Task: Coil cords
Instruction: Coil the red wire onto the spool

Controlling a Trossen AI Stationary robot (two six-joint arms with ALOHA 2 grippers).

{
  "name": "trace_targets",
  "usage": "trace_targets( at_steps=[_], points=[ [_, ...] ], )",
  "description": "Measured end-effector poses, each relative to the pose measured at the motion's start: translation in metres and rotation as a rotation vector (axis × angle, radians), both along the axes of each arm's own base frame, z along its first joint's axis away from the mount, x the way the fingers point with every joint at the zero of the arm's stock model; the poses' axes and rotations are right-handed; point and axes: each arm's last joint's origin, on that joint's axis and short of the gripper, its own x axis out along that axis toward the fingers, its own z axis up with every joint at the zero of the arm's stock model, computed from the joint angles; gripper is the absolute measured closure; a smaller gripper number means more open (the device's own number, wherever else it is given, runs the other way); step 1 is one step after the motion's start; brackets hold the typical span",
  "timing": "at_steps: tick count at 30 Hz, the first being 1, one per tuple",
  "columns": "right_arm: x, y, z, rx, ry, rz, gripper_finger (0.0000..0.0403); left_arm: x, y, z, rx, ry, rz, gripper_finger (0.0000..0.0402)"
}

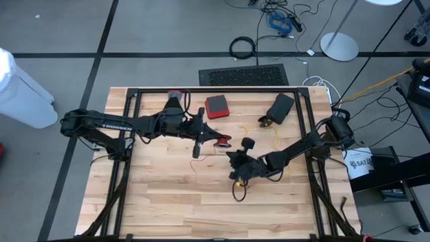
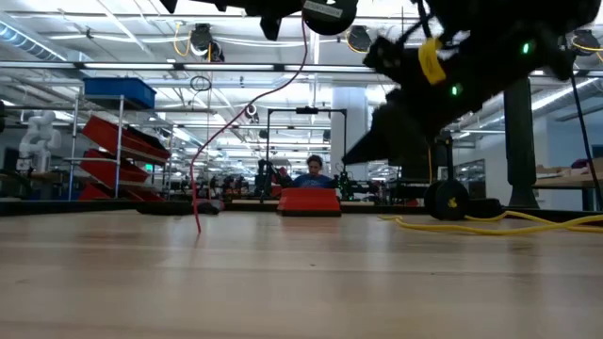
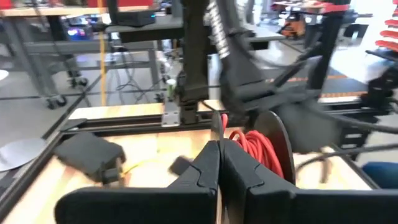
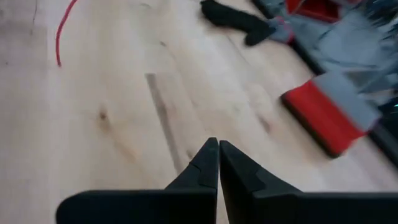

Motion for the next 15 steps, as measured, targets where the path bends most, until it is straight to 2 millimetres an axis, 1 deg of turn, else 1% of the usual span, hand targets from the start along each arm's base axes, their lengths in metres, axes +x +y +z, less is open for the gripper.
trace_targets(
  at_steps=[2, 5, 8, 10, 12, 15],
  points=[
    [-0.004, -0.009, -0.008, 0.058, -0.053, 0.037, 0.0403, 0.0, -0.001, 0.0, -0.009, 0.001, -0.025, 0.0393],
    [-0.013, -0.021, -0.015, 0.143, -0.19, 0.127, 0.0403, 0.0, -0.002, 0.0, -0.017, 0.001, -0.068, 0.0393],
    [-0.023, -0.031, -0.014, 0.217, -0.359, 0.249, 0.0403, -0.001, -0.003, 0.0, -0.024, -0.001, -0.114, 0.0393],
    [-0.027, -0.036, -0.011, 0.253, -0.424, 0.341, 0.0402, -0.001, -0.004, 0.0, -0.027, -0.002, -0.131, 0.0393],
    [-0.025, -0.037, -0.007, 0.264, -0.449, 0.42, 0.0396, -0.001, -0.004, 0.0, -0.028, -0.003, -0.139, 0.0393],
    [-0.012, -0.034, 0.0, 0.251, -0.459, 0.476, 0.0374, -0.001, -0.004, 0.001, -0.045, -0.004, -0.147, 0.0393]
  ],
)
